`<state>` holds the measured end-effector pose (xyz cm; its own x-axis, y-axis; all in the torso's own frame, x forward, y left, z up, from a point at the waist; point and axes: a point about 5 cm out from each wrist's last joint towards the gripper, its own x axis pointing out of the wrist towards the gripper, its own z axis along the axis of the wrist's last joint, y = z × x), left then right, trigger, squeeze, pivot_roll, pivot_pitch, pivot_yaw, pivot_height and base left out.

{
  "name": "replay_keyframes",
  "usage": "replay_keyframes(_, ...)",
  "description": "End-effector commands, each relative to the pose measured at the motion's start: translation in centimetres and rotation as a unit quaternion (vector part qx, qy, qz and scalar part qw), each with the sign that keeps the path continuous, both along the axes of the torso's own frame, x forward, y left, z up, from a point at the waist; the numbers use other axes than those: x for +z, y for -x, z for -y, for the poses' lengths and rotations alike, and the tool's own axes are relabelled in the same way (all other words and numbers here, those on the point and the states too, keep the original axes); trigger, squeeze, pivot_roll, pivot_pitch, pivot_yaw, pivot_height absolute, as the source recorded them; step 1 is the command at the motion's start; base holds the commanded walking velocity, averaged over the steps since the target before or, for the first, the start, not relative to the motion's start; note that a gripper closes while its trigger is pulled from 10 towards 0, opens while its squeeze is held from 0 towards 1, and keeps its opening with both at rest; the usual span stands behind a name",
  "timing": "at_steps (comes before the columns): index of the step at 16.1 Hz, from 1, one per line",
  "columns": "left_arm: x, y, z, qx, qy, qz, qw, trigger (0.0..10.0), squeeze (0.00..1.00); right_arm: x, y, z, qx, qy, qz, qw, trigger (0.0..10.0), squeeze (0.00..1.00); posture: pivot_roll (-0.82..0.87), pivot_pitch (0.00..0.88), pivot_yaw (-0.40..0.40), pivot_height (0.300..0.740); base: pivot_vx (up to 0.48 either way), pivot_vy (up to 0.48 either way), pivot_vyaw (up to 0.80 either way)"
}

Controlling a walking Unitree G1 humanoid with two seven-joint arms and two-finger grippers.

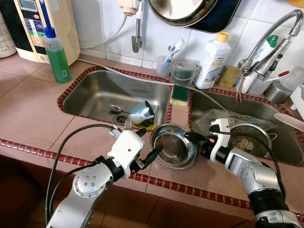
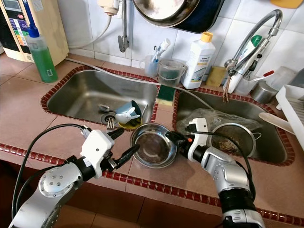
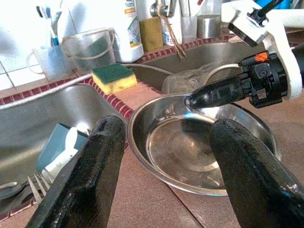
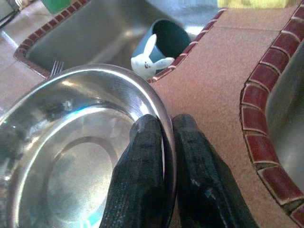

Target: Kitchen organization

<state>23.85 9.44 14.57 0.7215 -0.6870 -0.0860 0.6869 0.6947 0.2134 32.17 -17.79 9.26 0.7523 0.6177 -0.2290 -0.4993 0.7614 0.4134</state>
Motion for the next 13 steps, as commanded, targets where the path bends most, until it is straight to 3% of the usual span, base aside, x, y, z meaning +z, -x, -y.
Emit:
replay_keyframes(1, 0.6, 0.0, 0.2, -0.002, 0.005, 0.009, 1.0, 10.0, 0.0, -0.1, -0.2, 0.8, -0.017, 0.011, -0.007, 1.0, 0.0, 0.0, 0.01, 0.018, -0.11, 0.732, 0.0, 0.0, 0.0)
replay_keyframes(7, 0.8, -0.2, 0.1, 0.002, 0.011, 0.009, 1.0, 10.0, 0.0, 1.2, -0.9, 1.5, -0.046, -0.039, 0.012, 0.998, 0.0, 0.0, 0.01, 0.018, -0.109, 0.732, 0.0, 0.0, 0.0)
replay_keyframes(13, 0.9, -0.3, 0.2, 0.0, 0.014, 0.01, 1.0, 10.0, 0.0, 3.4, -1.4, 2.0, -0.067, -0.155, 0.043, 0.985, 0.0, 0.0, 0.01, 0.005, -0.108, 0.732, 0.0, 0.0, 0.0)
